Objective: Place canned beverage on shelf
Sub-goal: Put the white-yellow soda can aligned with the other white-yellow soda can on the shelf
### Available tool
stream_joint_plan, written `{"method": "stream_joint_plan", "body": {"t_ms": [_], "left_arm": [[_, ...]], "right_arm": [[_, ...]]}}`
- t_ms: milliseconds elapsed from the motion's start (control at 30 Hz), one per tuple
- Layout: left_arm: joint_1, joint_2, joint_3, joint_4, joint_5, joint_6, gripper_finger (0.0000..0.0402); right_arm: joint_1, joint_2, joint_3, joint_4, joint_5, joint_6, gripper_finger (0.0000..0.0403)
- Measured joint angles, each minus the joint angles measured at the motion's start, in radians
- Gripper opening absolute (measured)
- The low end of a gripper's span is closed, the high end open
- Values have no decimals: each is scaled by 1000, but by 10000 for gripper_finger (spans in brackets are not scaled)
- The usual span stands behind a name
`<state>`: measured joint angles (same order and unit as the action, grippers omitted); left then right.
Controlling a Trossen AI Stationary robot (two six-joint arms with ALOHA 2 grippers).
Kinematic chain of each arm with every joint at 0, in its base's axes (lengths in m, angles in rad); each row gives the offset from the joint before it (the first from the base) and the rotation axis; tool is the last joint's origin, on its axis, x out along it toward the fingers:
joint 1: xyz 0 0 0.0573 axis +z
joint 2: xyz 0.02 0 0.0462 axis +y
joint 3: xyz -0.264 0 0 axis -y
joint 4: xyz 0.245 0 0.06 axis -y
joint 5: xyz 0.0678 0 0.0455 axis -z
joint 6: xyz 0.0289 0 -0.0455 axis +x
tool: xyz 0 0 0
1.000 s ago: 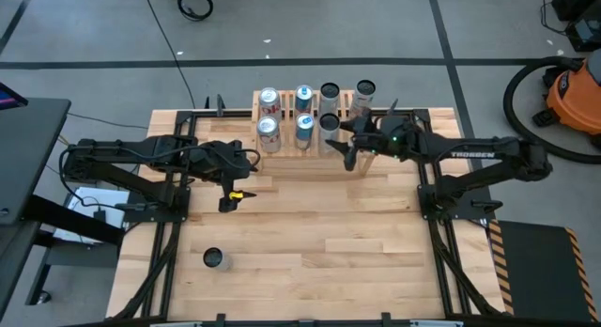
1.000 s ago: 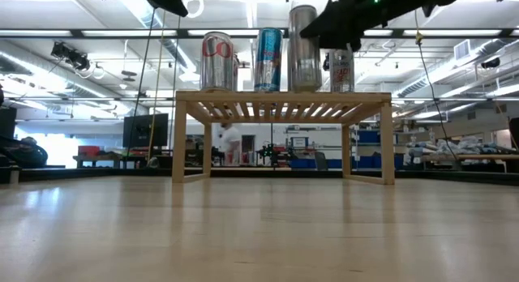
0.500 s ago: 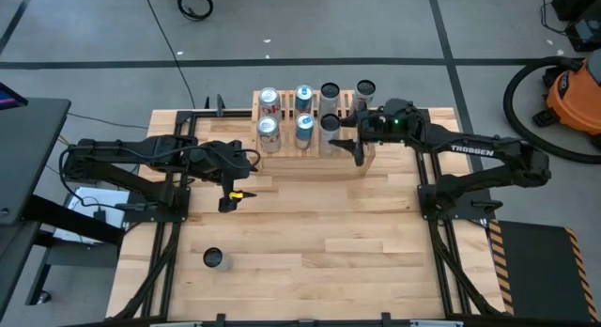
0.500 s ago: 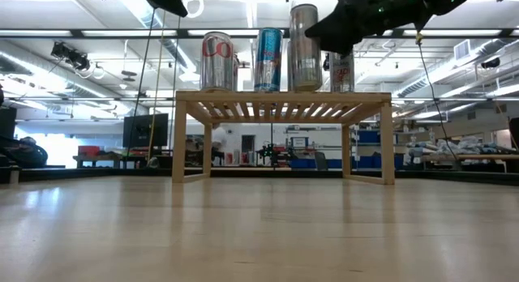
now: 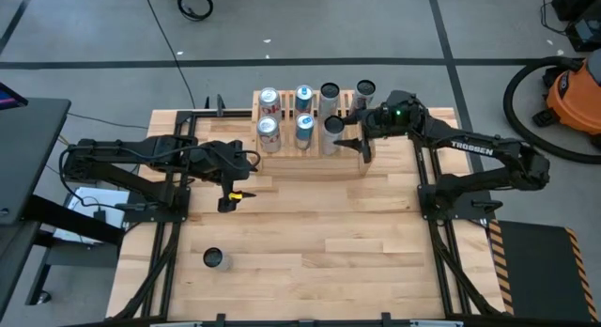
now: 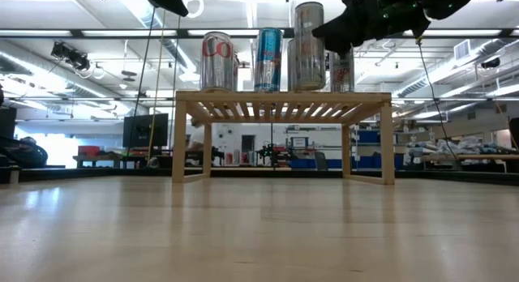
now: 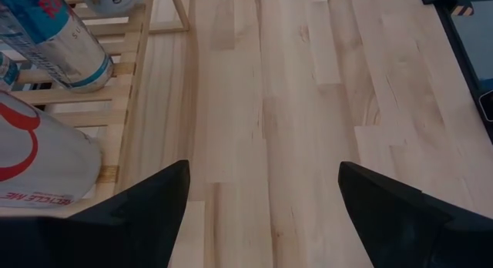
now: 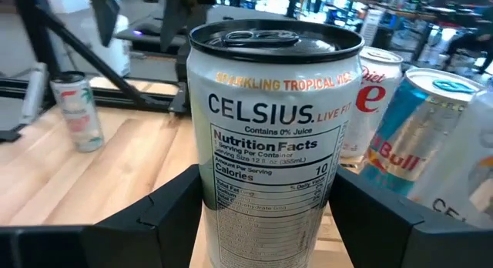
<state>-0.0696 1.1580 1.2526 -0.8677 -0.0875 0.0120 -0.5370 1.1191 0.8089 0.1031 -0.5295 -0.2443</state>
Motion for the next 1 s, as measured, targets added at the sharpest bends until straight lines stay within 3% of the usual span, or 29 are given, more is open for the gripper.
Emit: {"method": "stream_joint_plan", "body": {"t_ms": [133,500,1000], "left_arm": [[0,0,0,0,0,0,334],[0,0,0,1,0,48,334],[0,0,0,0,0,61,334]], "right_arm": [[-37,0,0,0,-74,0,262],[-69,78,2,66,-71,6,262],[-68,80,2,67,-74,58,279]]}}
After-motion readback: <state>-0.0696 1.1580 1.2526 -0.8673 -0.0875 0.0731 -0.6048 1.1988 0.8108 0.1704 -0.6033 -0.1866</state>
